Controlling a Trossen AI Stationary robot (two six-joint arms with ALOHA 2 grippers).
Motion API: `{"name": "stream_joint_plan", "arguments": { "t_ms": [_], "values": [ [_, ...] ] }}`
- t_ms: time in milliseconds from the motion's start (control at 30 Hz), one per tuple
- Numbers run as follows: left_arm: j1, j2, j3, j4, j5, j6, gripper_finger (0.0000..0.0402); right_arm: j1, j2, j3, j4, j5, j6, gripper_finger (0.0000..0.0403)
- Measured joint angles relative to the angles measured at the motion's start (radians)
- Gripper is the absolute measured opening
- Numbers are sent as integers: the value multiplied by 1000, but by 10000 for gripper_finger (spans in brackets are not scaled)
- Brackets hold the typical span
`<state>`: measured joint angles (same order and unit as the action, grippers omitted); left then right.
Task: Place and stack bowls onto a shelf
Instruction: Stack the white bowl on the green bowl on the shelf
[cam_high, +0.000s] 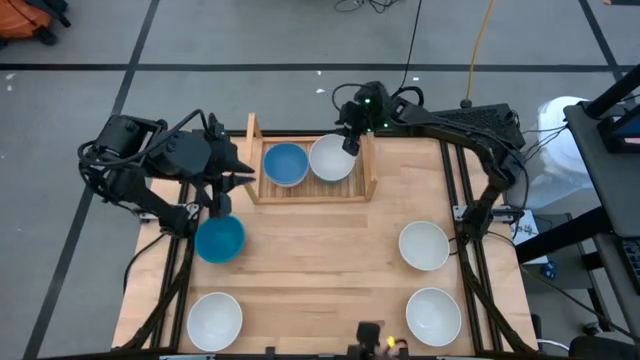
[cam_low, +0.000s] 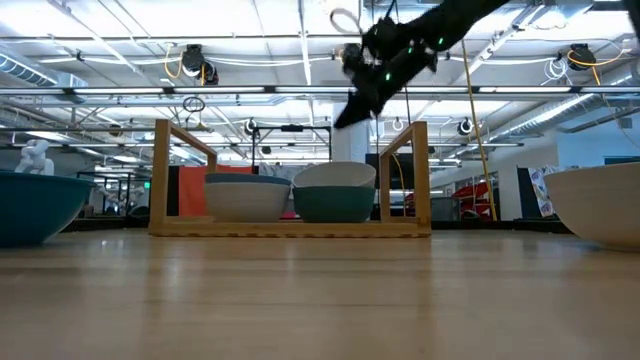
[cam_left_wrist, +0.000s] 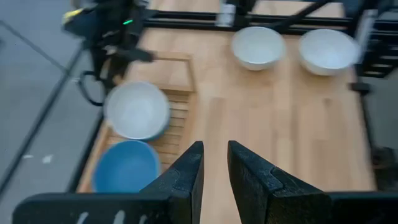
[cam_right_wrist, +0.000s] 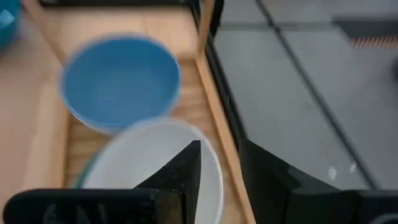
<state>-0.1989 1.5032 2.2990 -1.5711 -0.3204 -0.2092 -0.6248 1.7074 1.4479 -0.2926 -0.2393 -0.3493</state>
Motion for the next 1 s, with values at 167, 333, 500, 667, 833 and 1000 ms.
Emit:
{"name": "stream_joint_plan", "arguments": {
  "t_ms": [167, 333, 500, 667, 833, 1000],
  "values": [
    [47, 16, 1, 0, -58, 62, 79, 48, -175, 0, 4, 0, -28, 103],
    [110, 70, 1, 3, -58, 171, 79, 92, -345, 0, -2, 4, -30, 102],
    [190, 142, 1, 109, -54, 347, 79, 128, -469, 0, -37, 5, -37, 102],
    [326, 204, 1, 281, 43, 454, 79, 142, -571, 0, -59, 7, -33, 102],
    [475, 265, 1, 415, 109, 419, 79, 142, -638, 0, -93, 7, -31, 102],
    [602, 342, 1, 467, 216, 380, 79, 142, -683, 0, -107, 7, -30, 102]
  ]
}}
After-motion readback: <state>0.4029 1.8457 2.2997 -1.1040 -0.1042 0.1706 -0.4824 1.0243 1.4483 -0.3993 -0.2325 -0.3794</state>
